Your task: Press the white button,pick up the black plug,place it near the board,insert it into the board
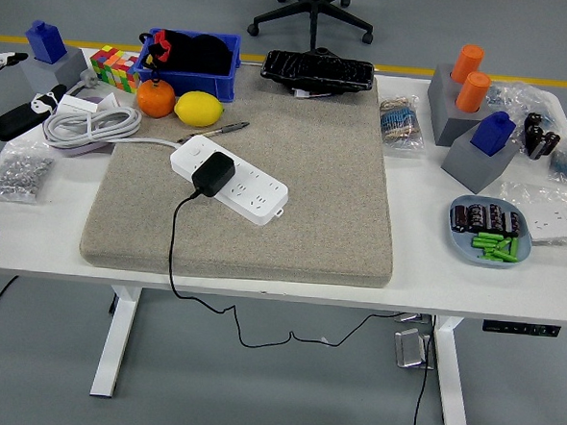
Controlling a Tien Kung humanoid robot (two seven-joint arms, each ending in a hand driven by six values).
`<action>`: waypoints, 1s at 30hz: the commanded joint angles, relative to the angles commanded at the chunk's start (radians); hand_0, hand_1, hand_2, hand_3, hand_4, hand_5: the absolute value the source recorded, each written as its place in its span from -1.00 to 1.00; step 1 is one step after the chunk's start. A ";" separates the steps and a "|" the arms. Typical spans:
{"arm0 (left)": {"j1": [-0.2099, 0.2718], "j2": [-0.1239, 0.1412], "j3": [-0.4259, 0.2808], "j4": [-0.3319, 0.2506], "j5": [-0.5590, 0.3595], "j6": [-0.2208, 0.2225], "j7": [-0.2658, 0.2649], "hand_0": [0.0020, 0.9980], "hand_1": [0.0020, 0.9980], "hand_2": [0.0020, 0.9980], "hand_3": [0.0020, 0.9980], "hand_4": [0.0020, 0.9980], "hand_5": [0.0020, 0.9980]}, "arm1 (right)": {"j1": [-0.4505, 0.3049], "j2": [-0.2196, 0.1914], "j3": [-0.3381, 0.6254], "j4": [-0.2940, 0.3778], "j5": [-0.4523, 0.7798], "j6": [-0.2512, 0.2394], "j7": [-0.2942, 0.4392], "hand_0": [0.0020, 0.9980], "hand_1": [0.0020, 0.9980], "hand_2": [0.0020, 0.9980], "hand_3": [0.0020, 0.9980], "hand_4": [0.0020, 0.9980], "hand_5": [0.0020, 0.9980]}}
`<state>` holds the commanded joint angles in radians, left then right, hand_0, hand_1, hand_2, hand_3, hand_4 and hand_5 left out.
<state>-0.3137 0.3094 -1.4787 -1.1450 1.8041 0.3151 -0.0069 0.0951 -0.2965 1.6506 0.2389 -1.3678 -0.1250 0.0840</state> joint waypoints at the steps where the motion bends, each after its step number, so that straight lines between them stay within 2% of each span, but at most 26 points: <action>1: 0.000 0.000 -0.002 0.000 0.002 -0.002 0.004 0.93 0.83 0.70 0.60 0.72 0.11 | 0.000 0.000 0.001 0.000 0.000 0.000 0.000 0.34 0.16 0.15 0.14 0.25 -0.43; 5: 0.000 0.001 -0.002 0.000 0.002 -0.012 0.019 0.95 0.83 0.71 0.60 0.72 0.12 | 0.002 0.000 0.002 0.000 -0.002 0.001 -0.001 0.34 0.16 0.15 0.14 0.25 -0.43; 13: -0.016 0.003 -0.003 -0.003 -0.007 -0.009 0.010 0.95 0.83 0.70 0.60 0.71 0.11 | 0.031 -0.003 -0.026 -0.005 0.001 0.002 -0.004 0.34 0.17 0.15 0.14 0.25 -0.43; 21: 0.013 -0.011 0.011 -0.015 -0.009 -0.011 0.015 0.95 0.83 0.70 0.59 0.71 0.11 | 0.003 -0.006 -0.021 -0.003 0.000 0.002 -0.003 0.34 0.17 0.16 0.14 0.25 -0.43; 30: 0.012 -0.005 0.010 -0.021 -0.013 -0.015 0.018 0.95 0.83 0.70 0.59 0.70 0.12 | 0.002 0.002 -0.009 0.000 -0.006 0.004 -0.007 0.34 0.17 0.16 0.15 0.25 -0.42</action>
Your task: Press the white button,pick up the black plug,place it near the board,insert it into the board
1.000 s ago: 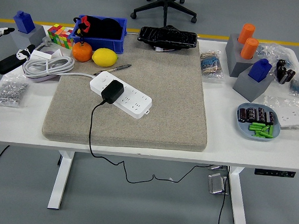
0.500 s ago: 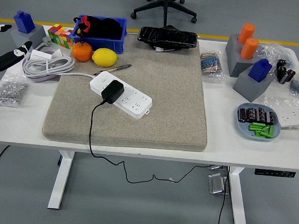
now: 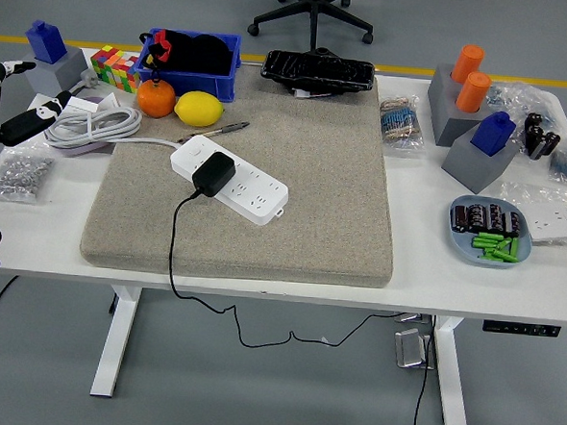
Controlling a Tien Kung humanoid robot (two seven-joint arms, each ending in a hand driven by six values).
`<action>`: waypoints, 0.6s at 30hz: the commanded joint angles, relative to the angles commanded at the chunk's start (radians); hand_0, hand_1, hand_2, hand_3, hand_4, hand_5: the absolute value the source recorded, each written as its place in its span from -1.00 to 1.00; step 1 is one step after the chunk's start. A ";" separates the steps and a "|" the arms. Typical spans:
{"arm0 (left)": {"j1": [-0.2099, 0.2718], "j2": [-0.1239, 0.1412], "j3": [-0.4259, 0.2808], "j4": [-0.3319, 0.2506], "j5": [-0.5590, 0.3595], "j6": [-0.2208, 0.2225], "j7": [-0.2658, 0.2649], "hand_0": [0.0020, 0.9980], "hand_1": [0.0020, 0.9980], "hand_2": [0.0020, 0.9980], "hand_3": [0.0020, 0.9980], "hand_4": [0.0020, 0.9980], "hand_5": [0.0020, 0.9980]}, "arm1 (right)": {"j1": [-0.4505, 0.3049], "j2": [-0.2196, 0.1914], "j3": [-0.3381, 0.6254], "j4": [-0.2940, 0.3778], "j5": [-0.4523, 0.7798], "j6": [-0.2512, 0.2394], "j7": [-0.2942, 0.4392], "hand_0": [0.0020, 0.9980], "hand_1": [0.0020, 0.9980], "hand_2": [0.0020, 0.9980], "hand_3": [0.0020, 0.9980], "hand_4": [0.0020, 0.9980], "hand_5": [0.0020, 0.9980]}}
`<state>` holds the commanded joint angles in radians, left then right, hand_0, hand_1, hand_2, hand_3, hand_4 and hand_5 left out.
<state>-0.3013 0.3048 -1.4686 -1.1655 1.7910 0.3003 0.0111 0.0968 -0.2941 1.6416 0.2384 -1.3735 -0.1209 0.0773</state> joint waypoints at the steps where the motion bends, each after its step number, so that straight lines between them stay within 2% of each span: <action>1: 0.001 0.000 -0.001 -0.001 0.000 0.000 0.000 0.95 0.83 0.70 0.59 0.70 0.12 | -0.001 0.000 0.001 0.000 -0.001 0.000 -0.001 0.34 0.17 0.16 0.15 0.25 -0.42; 18: 0.018 -0.015 -0.009 -0.016 -0.003 -0.007 0.008 0.95 0.83 0.70 0.58 0.68 0.13 | -0.007 0.010 0.012 -0.001 -0.010 0.001 -0.002 0.34 0.18 0.16 0.15 0.26 -0.41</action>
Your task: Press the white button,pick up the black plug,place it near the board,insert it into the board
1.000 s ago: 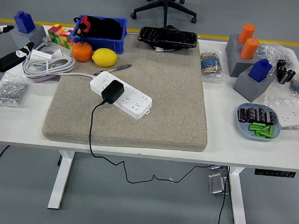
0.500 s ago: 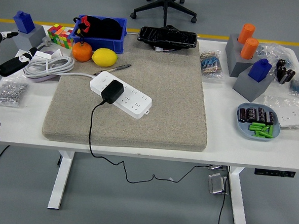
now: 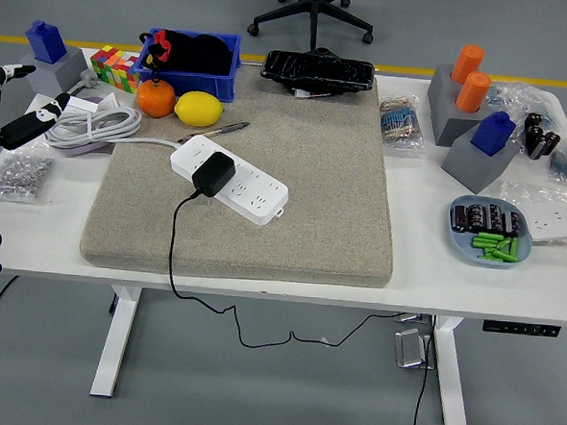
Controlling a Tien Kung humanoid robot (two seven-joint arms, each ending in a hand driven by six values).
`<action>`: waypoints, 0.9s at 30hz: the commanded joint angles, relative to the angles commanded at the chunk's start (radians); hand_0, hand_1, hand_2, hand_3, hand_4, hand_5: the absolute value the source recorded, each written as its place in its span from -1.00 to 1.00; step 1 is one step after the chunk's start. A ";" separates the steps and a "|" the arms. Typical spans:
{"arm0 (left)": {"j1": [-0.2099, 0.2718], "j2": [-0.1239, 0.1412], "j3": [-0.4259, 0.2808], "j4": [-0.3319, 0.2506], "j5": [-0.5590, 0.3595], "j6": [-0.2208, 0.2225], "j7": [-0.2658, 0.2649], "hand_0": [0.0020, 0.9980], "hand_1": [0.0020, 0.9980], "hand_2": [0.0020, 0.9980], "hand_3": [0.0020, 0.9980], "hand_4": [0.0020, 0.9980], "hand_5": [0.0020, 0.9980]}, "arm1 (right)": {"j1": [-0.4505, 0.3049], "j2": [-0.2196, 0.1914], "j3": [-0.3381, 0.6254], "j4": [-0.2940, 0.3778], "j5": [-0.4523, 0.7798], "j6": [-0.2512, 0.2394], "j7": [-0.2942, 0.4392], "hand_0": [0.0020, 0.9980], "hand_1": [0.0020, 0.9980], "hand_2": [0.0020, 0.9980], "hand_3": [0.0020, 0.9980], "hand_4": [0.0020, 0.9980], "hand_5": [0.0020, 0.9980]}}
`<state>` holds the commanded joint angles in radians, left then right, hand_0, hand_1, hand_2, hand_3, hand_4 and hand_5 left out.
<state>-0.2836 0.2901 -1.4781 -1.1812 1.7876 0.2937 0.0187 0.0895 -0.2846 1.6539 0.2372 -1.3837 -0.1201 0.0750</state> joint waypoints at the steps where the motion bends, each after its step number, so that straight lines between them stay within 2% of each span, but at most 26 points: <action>1: 0.000 -0.001 0.001 0.000 0.000 0.000 0.001 0.95 0.83 0.70 0.58 0.68 0.13 | 0.000 0.001 0.000 0.000 -0.001 0.000 0.000 0.34 0.18 0.16 0.15 0.26 -0.41; 27: 0.013 -0.004 0.000 -0.003 -0.002 -0.002 0.003 0.95 0.83 0.69 0.57 0.67 0.13 | -0.010 0.006 0.009 0.000 -0.003 0.003 -0.002 0.34 0.17 0.16 0.15 0.26 -0.40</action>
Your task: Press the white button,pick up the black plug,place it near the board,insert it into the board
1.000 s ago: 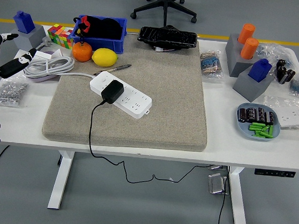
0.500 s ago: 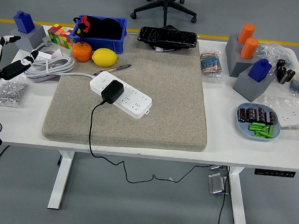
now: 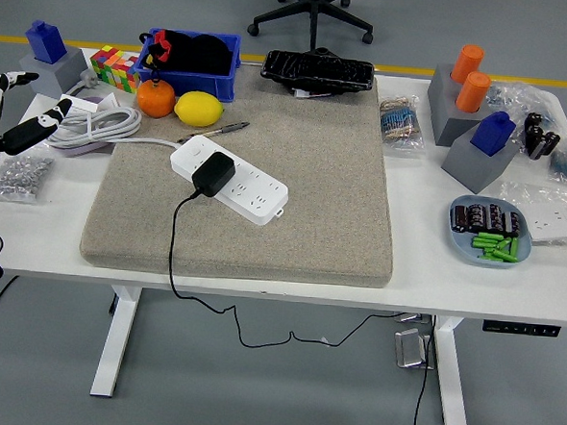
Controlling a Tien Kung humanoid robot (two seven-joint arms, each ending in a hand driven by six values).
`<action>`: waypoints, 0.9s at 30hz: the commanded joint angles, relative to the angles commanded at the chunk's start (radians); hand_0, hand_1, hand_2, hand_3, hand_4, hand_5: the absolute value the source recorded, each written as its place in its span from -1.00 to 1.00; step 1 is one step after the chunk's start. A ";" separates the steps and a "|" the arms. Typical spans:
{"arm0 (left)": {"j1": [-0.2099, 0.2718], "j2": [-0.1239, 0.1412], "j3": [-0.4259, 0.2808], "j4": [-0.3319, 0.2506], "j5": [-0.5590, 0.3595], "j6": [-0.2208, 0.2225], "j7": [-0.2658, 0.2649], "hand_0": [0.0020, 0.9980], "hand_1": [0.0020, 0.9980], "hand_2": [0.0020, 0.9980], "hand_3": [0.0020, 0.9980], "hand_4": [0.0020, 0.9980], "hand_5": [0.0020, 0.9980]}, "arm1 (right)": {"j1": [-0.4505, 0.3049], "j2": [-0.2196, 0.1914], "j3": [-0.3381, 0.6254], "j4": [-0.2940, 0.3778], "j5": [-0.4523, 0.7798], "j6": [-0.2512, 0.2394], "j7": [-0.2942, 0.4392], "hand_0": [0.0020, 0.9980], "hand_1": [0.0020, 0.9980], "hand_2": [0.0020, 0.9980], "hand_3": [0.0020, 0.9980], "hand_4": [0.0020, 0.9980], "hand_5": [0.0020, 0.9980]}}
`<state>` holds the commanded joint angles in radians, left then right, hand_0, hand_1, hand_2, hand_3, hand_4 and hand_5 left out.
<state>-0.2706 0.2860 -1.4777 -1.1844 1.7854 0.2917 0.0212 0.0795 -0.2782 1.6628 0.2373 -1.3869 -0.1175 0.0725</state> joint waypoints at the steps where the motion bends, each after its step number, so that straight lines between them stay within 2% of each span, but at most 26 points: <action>1: 0.001 0.000 0.000 0.000 0.000 0.000 0.000 0.95 0.83 0.69 0.57 0.66 0.13 | 0.000 0.000 0.001 0.000 0.000 0.000 0.000 0.35 0.18 0.17 0.15 0.26 -0.39; 27: 0.003 -0.004 -0.002 -0.002 -0.002 0.000 0.001 0.96 0.83 0.69 0.56 0.65 0.11 | 0.001 -0.001 0.010 -0.001 -0.001 0.004 -0.003 0.35 0.18 0.17 0.15 0.28 -0.37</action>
<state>-0.2674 0.2824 -1.4797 -1.1859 1.7831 0.2913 0.0220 0.0807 -0.2791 1.6724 0.2359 -1.3880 -0.1131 0.0691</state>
